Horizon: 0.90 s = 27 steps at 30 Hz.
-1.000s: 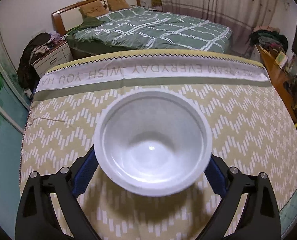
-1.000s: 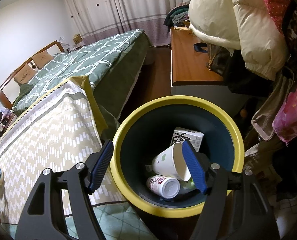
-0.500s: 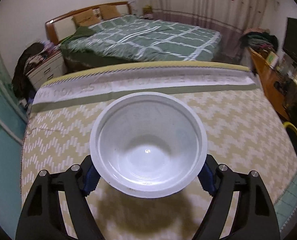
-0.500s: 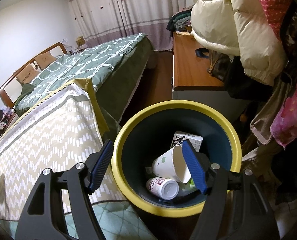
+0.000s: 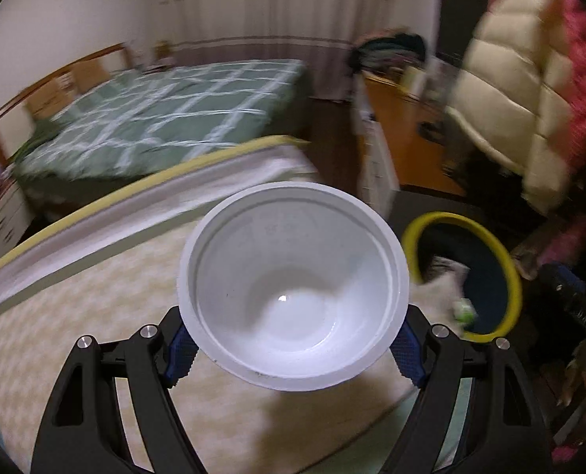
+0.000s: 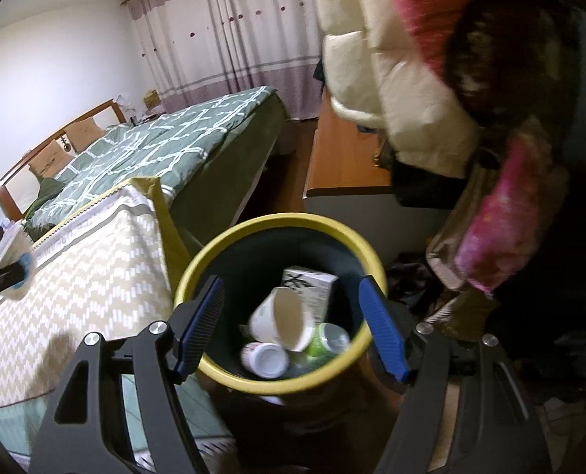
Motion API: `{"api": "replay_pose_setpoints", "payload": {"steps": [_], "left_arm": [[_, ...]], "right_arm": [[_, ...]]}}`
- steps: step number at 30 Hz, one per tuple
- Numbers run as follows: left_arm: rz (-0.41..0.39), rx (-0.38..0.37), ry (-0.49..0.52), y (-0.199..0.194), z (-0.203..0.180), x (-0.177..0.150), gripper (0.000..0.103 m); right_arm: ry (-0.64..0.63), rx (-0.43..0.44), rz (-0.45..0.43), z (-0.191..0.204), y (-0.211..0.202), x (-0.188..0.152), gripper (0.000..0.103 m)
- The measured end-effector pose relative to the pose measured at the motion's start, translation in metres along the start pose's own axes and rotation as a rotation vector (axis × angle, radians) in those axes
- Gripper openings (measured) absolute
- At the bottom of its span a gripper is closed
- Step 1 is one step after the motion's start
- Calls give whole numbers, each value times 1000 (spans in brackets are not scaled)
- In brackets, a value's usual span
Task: Collect trash
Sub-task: 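Carry the white bowl with the left gripper into the bin and release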
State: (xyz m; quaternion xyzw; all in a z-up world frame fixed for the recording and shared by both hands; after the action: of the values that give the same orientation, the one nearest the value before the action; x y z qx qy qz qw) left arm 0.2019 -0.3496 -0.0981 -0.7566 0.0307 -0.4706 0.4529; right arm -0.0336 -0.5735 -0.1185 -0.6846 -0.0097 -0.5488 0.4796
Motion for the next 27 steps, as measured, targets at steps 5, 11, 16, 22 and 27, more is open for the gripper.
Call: {"api": "replay_pose_setpoints", "payload": {"steps": [5,11,16,22,27], "left_arm": [[59,-102,80,49,-84,16,79],[141,-164,128,105,-147,20,79],[212,-187,133,140,-171,15,79],[225,-177,126,151,-176,11,87],[154,-169,121,106,-162,10,92]], "right_arm": [[18,-15,-8,-29,-8,-3,67],[47,-22,-13,-54,-12,-4,67],[62,-28,-14,-63,-12,-4,67],[61,-31,-9,-63,-15,-4,68],[23,-22,-20,-51,-29,-9,67]]}}
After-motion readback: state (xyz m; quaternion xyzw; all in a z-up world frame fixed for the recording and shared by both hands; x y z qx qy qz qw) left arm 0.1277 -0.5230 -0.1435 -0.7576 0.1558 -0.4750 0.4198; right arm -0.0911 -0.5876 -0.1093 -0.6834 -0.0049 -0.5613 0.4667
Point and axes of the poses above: each gripper's, at about its wrist camera, not at the fingertips, and y roughly the way its jaws point, z to its left, x to its top, the point moved 6 cm from there along y, roughly the way its jaws point, and after that the axes turned 9 degrees about -x, right-handed, at the moved point
